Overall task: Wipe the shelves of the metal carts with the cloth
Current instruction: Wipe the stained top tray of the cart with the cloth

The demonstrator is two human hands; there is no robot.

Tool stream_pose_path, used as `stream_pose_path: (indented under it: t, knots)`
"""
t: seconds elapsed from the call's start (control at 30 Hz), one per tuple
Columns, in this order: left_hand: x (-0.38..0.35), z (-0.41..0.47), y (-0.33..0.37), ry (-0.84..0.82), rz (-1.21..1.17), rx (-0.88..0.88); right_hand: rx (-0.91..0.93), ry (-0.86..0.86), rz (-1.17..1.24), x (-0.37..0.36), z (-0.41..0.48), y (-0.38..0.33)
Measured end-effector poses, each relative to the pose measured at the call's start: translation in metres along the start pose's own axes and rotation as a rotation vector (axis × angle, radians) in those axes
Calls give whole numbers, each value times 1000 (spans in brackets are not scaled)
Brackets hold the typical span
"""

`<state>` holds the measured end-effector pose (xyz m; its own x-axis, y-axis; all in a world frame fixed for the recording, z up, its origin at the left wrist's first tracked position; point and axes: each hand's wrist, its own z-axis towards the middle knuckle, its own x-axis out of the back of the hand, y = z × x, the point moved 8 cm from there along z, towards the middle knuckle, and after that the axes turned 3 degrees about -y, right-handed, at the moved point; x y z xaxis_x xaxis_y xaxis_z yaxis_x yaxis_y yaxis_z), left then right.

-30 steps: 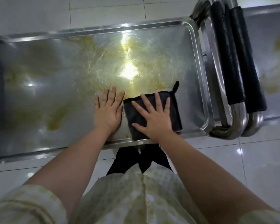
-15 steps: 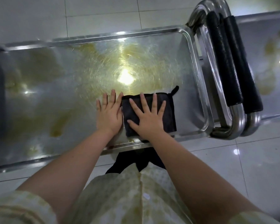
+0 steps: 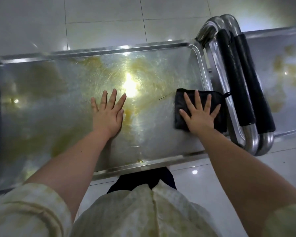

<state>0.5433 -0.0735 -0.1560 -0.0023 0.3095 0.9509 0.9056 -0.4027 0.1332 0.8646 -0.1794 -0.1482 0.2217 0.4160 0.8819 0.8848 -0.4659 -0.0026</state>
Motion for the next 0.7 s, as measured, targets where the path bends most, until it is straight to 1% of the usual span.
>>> stream_pose_path:
  t: [0.07, 0.13, 0.2, 0.27, 0.33, 0.37, 0.43, 0.53, 0.6, 0.63, 0.7]
  knots:
    - [0, 1, -1, 4, -4, -9, -30, 12, -2, -1, 0, -14]
    - [2, 2, -2, 23, -21, -9, 10, 49, 31, -4, -5, -54]
    - [5, 2, -5, 48, -77, 16, 154, 85, 16, -8, -12, -110]
    - [6, 2, -8, 70, -134, 54, 336, 94, -52, -17, -26, -164]
    - [6, 3, -11, 79, -154, 87, 449, 94, -105, -22, -35, -190]
    - [6, 4, -12, 77, -150, 98, 467, 104, -111, -20, -32, -188]
    - [5, 5, -13, 69, -122, 108, 412, 126, -84, -10, -12, -157]
    - [3, 5, -12, 65, -83, 112, 153, 123, 21, 13, 30, -70]
    - [5, 4, -11, 71, -75, 109, 21, 90, 24, 22, 45, -29]
    - [5, 4, -12, 71, -71, 111, -18, 80, 13, 23, 47, -24]
    - [5, 5, -13, 62, -64, 118, -34, 84, 28, 22, 45, -46]
